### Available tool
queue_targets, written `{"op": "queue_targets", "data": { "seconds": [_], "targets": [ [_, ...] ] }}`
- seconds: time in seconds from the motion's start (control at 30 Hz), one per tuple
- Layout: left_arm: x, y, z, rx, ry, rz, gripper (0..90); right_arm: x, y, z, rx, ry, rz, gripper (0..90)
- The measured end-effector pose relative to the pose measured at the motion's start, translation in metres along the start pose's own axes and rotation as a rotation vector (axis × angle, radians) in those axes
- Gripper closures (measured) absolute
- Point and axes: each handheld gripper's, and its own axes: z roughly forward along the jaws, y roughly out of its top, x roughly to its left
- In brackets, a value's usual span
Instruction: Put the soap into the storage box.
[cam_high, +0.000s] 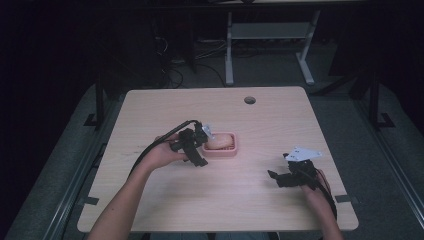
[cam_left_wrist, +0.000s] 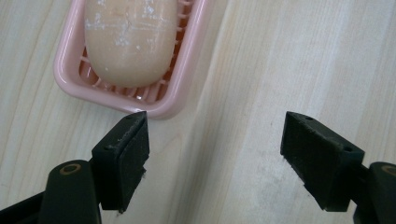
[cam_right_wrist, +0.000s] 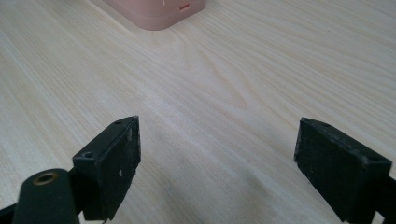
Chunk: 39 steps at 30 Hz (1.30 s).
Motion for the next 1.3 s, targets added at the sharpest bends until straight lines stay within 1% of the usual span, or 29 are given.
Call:
{"op": "queue_targets", "data": {
  "seconds": [0.03, 0.17, 0.27, 0.33, 0.4, 0.5, 0.77, 0.87, 0.97, 1.1, 1.2, 1.3],
  "targets": [
    [0.000, -0.001, -0.001, 0.005, -0.001, -0.002, 23.7, 0.000, 0.000, 0.000, 0.001, 0.000, 0.001, 13.9],
    [-0.002, -0.007, -0.003, -0.005, -0.003, -0.012, 23.5, 0.000, 0.000, 0.001, 0.001, -0.001, 0.002, 13.9],
    [-0.004, -0.010, -0.004, 0.008, 0.007, -0.006, 22.9, 0.000, 0.000, 0.001, 0.003, -0.002, 0.003, 13.9],
    [-0.006, -0.011, -0.006, 0.000, 0.011, -0.010, 22.9, 0.000, 0.000, 0.000, 0.004, -0.004, 0.007, 13.9],
    [-0.007, -0.013, -0.007, -0.013, 0.004, -0.016, 23.2, 0.000, 0.000, 0.000, 0.005, -0.003, 0.011, 13.9],
    [-0.009, -0.016, -0.006, -0.010, 0.008, -0.019, 23.5, -0.001, 0.000, 0.000, 0.005, -0.005, 0.014, 13.9],
    [-0.012, -0.030, -0.005, -0.023, 0.007, -0.036, 23.5, -0.001, 0.000, 0.001, 0.008, -0.010, 0.010, 13.9],
    [-0.013, -0.034, -0.005, -0.013, 0.008, -0.038, 23.4, -0.001, 0.000, 0.002, 0.013, -0.012, 0.011, 13.9],
    [-0.015, -0.037, -0.007, -0.028, 0.009, -0.043, 23.4, -0.002, 0.000, 0.002, 0.015, -0.014, 0.016, 13.9],
    [-0.017, -0.041, -0.008, -0.031, 0.013, -0.047, 23.4, -0.002, -0.001, 0.002, 0.020, -0.016, 0.015, 13.9],
    [-0.018, -0.045, -0.008, -0.043, 0.013, -0.056, 23.3, -0.002, -0.001, 0.003, 0.024, -0.016, 0.017, 13.9],
    [-0.020, -0.047, -0.009, -0.043, 0.013, -0.056, 22.8, -0.001, -0.002, 0.003, 0.028, -0.016, 0.011, 13.9]
  ]
}}
